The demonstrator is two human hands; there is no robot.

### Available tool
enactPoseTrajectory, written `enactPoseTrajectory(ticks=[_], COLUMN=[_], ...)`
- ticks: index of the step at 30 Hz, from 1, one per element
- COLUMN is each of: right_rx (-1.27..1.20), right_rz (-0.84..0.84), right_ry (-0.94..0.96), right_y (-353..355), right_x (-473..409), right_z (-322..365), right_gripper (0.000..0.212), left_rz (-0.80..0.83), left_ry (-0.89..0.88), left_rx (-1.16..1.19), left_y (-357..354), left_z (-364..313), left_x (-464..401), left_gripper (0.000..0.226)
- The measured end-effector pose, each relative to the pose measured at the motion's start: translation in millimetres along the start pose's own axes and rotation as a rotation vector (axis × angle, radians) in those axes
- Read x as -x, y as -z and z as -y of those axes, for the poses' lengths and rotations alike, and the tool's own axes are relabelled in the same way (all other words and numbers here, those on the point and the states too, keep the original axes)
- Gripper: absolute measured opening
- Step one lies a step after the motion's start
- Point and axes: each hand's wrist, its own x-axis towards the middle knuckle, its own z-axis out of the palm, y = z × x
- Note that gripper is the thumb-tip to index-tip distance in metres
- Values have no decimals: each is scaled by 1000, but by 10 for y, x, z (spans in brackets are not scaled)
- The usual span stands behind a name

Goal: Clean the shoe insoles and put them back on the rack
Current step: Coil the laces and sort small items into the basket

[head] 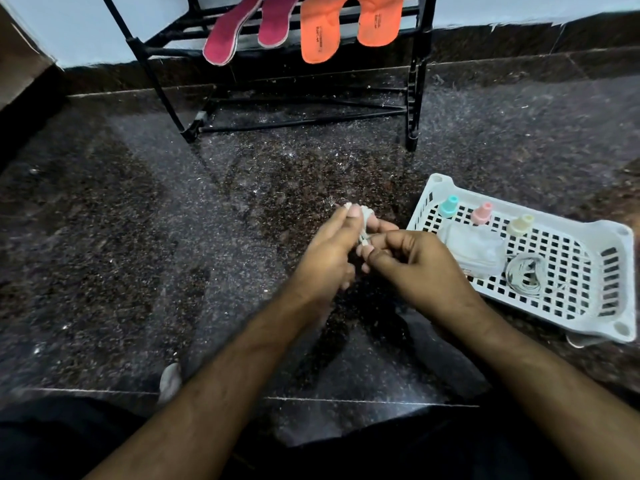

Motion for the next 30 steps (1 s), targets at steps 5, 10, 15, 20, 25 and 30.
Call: enactPoseTrajectory(ticks=[5, 10, 15, 20, 25, 30], right_rx=[-290, 15, 414, 126, 150, 299], right_rz=[-48, -72, -247, -279, -332, -383], right_ry=[-112, 105, 262, 137, 134, 208], right_y=[18, 89, 134, 192, 200, 209], right_x=[57, 56, -37, -74, -55, -46], right_z=[105, 125, 105, 53, 58, 72], right_gripper=[28, 6, 15, 20, 17, 18], left_rz=[87, 169, 295, 377, 355, 361], left_ry=[-92, 121, 139, 97, 85, 104], left_rx=[-22, 417, 690, 778, 734, 680], left_y=[-88, -3, -23, -100, -166, -153], left_z=[29, -58, -88, -76, -47, -110], left_x=[26, -8, 33, 54, 50, 71], left_gripper=[40, 75, 96, 96, 92, 90])
